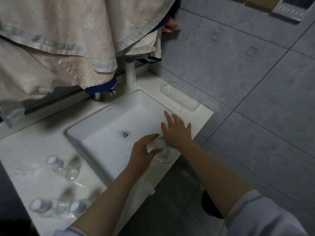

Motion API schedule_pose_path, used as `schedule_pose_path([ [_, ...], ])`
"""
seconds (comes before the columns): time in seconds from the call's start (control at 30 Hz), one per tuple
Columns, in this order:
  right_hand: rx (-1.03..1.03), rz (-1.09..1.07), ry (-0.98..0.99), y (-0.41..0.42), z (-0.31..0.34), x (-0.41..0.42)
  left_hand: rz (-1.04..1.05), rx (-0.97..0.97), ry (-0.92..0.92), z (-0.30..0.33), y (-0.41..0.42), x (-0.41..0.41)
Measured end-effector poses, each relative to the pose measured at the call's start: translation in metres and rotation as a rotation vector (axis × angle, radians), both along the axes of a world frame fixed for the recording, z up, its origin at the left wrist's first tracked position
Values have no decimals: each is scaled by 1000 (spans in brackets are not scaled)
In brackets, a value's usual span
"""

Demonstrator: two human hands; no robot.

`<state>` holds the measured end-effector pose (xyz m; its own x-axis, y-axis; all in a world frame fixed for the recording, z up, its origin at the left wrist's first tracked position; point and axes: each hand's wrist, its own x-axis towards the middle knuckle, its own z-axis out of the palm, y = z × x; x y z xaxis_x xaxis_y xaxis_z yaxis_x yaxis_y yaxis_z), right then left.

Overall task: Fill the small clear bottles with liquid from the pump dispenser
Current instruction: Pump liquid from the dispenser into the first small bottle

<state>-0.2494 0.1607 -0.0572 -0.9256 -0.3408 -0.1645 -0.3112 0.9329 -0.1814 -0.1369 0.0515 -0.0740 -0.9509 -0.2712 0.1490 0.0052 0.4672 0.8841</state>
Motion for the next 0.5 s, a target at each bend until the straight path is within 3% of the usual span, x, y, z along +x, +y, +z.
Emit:
schedule_pose_path([
  [0.2, 7, 25, 87, 0, 13, -6, -7, 15, 0, 7, -3, -2],
  [0.5, -34, -18, -14, 0, -1, 0, -3, 11, -32, 3, 1, 1],
])
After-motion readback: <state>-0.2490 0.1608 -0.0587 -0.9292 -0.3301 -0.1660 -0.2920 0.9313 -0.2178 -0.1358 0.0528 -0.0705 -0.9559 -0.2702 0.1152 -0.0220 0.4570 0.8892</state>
